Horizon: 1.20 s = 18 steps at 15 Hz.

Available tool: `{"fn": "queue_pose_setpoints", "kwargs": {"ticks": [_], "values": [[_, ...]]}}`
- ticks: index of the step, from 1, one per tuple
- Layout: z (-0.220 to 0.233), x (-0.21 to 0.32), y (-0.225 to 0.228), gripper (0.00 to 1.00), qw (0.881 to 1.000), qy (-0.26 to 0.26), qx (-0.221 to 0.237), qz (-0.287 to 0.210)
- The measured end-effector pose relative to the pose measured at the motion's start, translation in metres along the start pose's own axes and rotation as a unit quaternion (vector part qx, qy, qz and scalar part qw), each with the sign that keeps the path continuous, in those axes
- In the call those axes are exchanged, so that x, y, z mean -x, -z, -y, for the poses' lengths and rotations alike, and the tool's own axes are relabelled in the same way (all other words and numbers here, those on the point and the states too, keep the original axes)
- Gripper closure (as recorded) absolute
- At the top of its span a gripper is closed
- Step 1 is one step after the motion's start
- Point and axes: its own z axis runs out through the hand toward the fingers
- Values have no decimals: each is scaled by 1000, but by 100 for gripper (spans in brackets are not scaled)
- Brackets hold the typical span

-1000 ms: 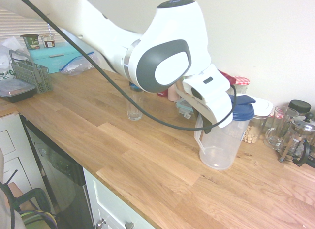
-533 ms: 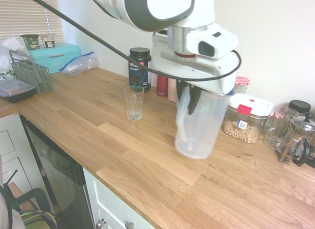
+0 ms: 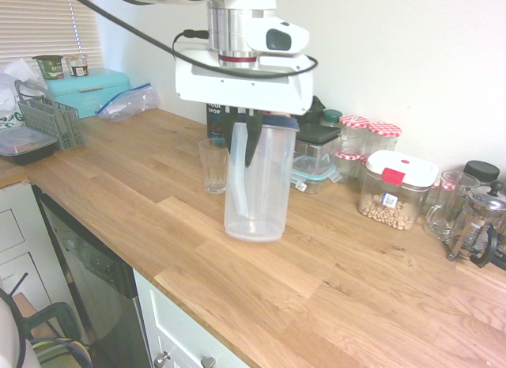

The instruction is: Pour me some water

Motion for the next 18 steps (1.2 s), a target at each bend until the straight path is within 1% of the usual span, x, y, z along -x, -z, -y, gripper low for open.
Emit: {"fn": "queue_pose_setpoints", "kwargs": {"ticks": [3,5,7,9,11,15,16,18], "values": [[57,-11,-3,100,996,87,32,0],[89,-16,-5,100,988,142,59,-3],[114,-19,-5,100,981,176,83,2],[132,-24,-1,100,975,194,103,18],[145,-29,6,100,970,206,118,44],[169,-37,5,100,952,234,161,114],[177,-43,0,100,948,237,174,118],[190,-58,-17,100,945,234,195,121]]}}
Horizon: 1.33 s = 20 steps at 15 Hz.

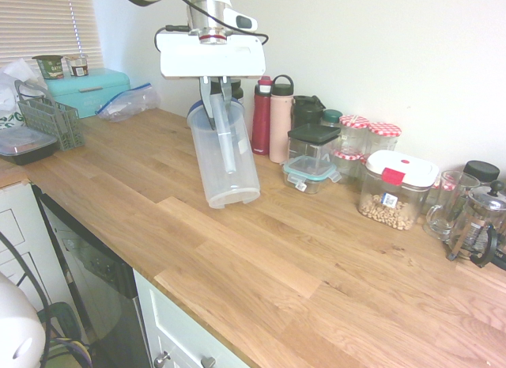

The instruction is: Pour me some water

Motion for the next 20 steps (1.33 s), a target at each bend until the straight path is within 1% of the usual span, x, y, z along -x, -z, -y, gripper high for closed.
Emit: {"fn": "queue_pose_setpoints", "kwargs": {"ticks": [3,8,14,17,20], "values": [[9,-28,-5,100,1000,-7,9,13],[8,-47,-3,100,1000,-17,15,15],[2,-39,3,100,999,-7,25,19],[7,-28,14,100,1000,1,28,13],[13,-27,16,100,999,6,30,12]]}}
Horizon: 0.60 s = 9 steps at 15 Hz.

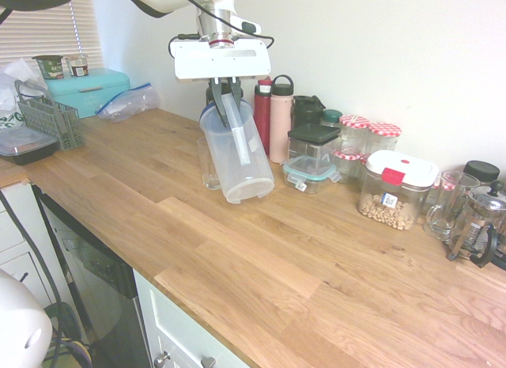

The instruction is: Pour me some water

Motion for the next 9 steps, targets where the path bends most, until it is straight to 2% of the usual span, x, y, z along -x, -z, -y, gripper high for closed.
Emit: {"fn": "queue_pose_setpoints", "kwargs": {"ticks": [2,5,9], "values": [[-1,3,4,100,1000,-3,-9,-5],[-26,27,29,100,996,-42,-59,-45],[-58,34,16,100,978,-126,-124,-107]]}}
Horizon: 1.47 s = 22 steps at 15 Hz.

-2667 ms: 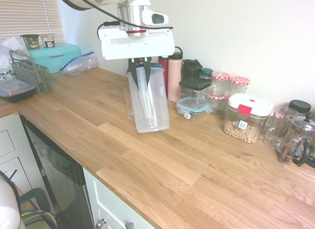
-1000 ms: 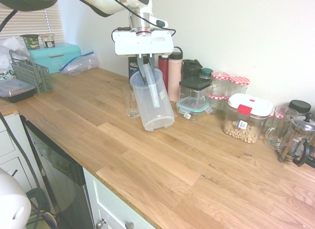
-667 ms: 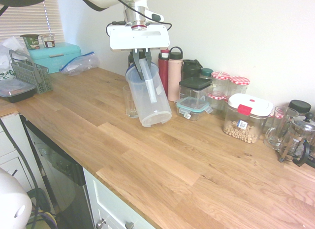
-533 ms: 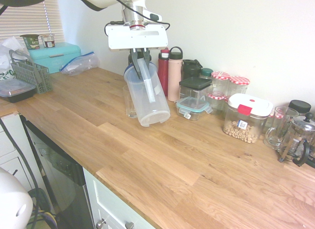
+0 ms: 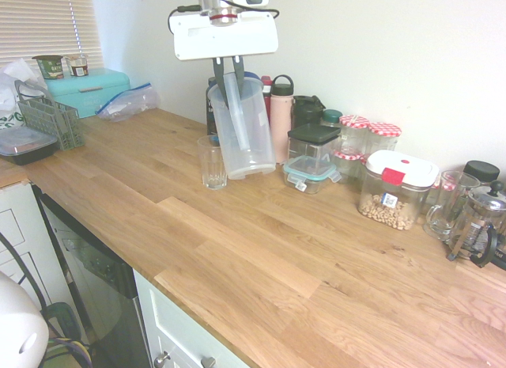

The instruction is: Pour me some water

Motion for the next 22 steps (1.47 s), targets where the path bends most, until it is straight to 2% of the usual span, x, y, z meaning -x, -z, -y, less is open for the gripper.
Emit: {"fn": "queue_pose_setpoints", "kwargs": {"ticks": [3,7,12,16,17,18,22], "values": [[-61,-15,-6,100,996,-71,-59,-6],[-155,-8,-15,100,974,-177,-139,-29],[-230,10,-85,100,926,-300,-215,-82],[-244,46,-141,100,879,-377,-252,-149],[-241,55,-150,100,872,-385,-255,-162],[-236,64,-158,100,872,-386,-254,-163],[-225,87,-172,100,886,-375,-234,-142]]}}
